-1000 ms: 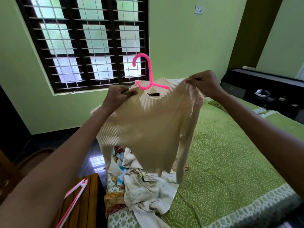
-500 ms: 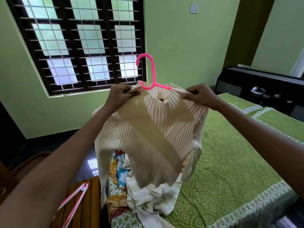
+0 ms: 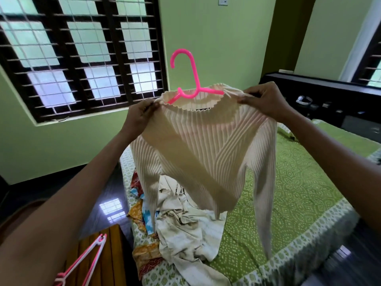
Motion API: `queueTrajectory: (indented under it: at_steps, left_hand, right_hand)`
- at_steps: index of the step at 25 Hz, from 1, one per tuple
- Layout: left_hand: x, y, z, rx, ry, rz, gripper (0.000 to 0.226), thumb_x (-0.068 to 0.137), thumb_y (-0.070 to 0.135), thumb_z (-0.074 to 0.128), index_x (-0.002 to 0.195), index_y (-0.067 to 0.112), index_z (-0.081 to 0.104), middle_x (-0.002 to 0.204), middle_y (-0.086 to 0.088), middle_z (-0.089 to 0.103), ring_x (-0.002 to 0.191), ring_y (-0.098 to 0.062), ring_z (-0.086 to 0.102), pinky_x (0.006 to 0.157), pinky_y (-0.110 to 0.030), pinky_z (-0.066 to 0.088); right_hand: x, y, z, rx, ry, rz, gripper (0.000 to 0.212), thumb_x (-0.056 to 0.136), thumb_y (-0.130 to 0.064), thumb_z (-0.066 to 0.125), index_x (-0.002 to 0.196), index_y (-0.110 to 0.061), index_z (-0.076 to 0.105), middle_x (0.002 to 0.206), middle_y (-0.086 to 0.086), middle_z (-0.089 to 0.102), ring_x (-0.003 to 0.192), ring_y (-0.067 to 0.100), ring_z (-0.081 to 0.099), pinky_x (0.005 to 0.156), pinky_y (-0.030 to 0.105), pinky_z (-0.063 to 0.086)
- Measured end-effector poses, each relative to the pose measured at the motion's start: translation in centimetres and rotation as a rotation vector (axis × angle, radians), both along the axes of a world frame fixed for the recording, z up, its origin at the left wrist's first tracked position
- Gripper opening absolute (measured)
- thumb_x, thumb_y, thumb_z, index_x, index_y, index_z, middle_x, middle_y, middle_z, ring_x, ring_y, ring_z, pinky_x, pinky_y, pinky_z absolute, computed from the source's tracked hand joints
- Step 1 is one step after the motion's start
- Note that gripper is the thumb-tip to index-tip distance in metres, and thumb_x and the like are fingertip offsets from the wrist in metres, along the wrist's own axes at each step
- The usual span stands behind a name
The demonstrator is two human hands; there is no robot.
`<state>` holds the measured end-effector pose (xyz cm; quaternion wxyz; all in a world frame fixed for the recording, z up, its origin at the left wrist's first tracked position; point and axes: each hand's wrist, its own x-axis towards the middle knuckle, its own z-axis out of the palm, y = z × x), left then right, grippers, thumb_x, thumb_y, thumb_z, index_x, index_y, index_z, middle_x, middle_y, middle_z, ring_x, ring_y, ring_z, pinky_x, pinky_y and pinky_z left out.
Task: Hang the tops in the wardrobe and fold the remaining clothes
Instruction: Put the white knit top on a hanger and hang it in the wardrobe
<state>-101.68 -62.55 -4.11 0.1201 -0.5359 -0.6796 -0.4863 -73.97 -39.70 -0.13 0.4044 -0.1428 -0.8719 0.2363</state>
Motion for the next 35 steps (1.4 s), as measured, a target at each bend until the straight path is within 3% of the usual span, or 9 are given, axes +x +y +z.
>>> queueTrajectory:
  at_steps: [3,6,8,11,17,20,26,31,35]
  left_hand:
    - [0.8,1.4,-0.6,0.083,0.002,0.045,0.026,0.097,0.023,0.047,0.096,0.003,0.064,0.072,-0.004,0.057,0.062,-0.002,0.051,0.061,-0.025,0.038]
    - [1.3,3.2,-1.8,-0.107,-0.046,0.120,0.040,0.095,0.040,0.042,0.090,0.008,0.067,0.083,-0.017,0.065,0.082,-0.028,0.062,0.066,-0.035,0.039]
    - [1.7,4.2,-2.8,-0.166,-0.094,-0.010,0.041,0.084,0.053,0.041,0.078,0.020,0.063,0.078,-0.010,0.062,0.080,-0.019,0.058,0.070,-0.034,0.040]
    - [2.8,5.7,-2.6,-0.158,-0.095,-0.117,0.043,0.069,0.051,0.042,0.071,0.012,0.060,0.065,-0.006,0.053,0.064,-0.008,0.046,0.061,-0.024,0.035]
    - [6.7,10.4,-2.4,-0.143,0.018,-0.207,0.023,0.084,0.022,0.068,0.087,0.000,0.067,0.070,-0.003,0.058,0.057,0.002,0.048,0.056,-0.010,0.033]
    - [9.8,13.8,-3.0,-0.104,0.016,-0.214,0.020,0.082,0.019,0.072,0.093,0.003,0.069,0.077,-0.003,0.063,0.060,0.013,0.051,0.059,-0.008,0.036]
    - [17.1,22.7,-2.2,-0.136,0.047,-0.309,0.019,0.082,0.022,0.071,0.091,0.005,0.071,0.077,-0.004,0.065,0.058,0.011,0.051,0.058,-0.011,0.036]
    - [23.3,30.1,-2.9,-0.110,0.037,-0.332,0.021,0.082,0.023,0.072,0.092,0.005,0.071,0.080,-0.011,0.069,0.067,-0.009,0.053,0.062,-0.026,0.039]
    - [29.4,36.3,-3.8,-0.060,-0.049,-0.350,0.021,0.081,0.021,0.072,0.093,0.004,0.071,0.084,-0.010,0.068,0.072,-0.013,0.054,0.064,-0.026,0.039]
  right_hand:
    - [1.6,1.0,-0.6,0.038,0.058,-0.084,0.024,0.080,-0.030,0.072,0.097,-0.012,0.074,0.073,-0.003,0.066,0.058,-0.005,0.053,0.057,0.020,0.040]
    - [2.2,1.2,-2.8,0.033,-0.113,-0.153,0.030,0.081,-0.031,0.071,0.092,-0.004,0.074,0.068,0.001,0.060,0.060,-0.002,0.046,0.056,0.025,0.034]
    - [3.3,1.7,-4.3,0.023,-0.202,-0.165,0.029,0.083,-0.023,0.070,0.093,0.004,0.072,0.067,0.009,0.059,0.062,-0.002,0.043,0.056,0.023,0.032]
    - [5.5,2.4,-4.6,0.058,-0.182,-0.233,0.019,0.083,-0.014,0.069,0.090,0.003,0.072,0.064,0.000,0.054,0.049,-0.012,0.044,0.052,0.010,0.031]
    - [11.2,5.6,-3.6,0.083,-0.204,-0.342,0.021,0.083,-0.017,0.069,0.093,0.002,0.071,0.074,0.014,0.063,0.070,0.015,0.051,0.058,0.012,0.033]
    - [15.1,7.4,-4.2,0.062,-0.239,-0.385,0.022,0.084,-0.019,0.069,0.092,0.001,0.071,0.076,0.013,0.063,0.070,0.015,0.051,0.057,0.012,0.033]
    - [24.3,12.4,-4.6,-0.018,-0.234,-0.505,0.019,0.082,-0.018,0.071,0.087,0.000,0.071,0.070,0.006,0.059,0.054,-0.015,0.049,0.057,0.007,0.033]
    - [31.3,16.5,-5.0,-0.012,-0.280,-0.581,0.023,0.082,-0.024,0.071,0.084,-0.002,0.071,0.068,0.008,0.062,0.063,0.007,0.050,0.056,0.016,0.034]
    - [36.8,20.0,-5.5,-0.051,-0.261,-0.658,0.027,0.082,-0.023,0.071,0.083,0.004,0.070,0.075,0.020,0.066,0.066,0.015,0.049,0.057,0.022,0.034]
